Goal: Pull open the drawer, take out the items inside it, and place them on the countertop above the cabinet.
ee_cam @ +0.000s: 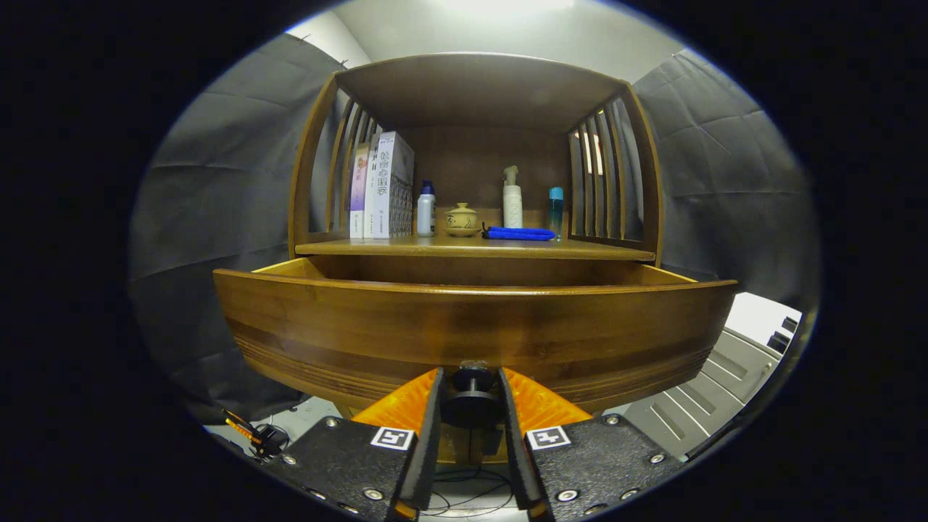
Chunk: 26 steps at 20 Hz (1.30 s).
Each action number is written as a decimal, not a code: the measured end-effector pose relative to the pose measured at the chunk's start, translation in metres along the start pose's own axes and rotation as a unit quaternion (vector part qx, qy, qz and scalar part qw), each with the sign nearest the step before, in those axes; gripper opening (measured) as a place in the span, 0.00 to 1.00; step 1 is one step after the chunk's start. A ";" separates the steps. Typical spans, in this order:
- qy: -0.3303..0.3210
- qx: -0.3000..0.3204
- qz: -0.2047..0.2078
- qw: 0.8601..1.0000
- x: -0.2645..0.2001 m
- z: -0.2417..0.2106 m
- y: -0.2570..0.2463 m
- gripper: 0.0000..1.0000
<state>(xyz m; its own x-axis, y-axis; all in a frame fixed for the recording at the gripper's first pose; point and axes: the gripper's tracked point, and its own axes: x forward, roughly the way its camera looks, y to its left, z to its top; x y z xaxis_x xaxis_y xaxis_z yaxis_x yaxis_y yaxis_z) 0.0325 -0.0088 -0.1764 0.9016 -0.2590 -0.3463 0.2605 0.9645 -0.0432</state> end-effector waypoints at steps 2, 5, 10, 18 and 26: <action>0.002 0.004 -0.001 1.000 -0.007 -0.001 0.000 0.39; -0.001 0.004 -0.003 1.000 -0.017 -0.001 0.001 0.38; -0.003 0.014 -0.001 1.000 -0.025 0.002 0.001 0.38; -0.048 0.004 -0.008 0.999 -0.045 0.050 -0.003 0.59; -0.043 -0.019 -0.042 0.998 -0.029 0.122 -0.003 0.92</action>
<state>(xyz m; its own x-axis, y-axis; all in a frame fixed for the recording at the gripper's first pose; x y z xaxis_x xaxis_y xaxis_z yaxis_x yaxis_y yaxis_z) 0.0480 -0.0102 -0.0522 0.9043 -0.3400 -0.2579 0.3237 0.9403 -0.1048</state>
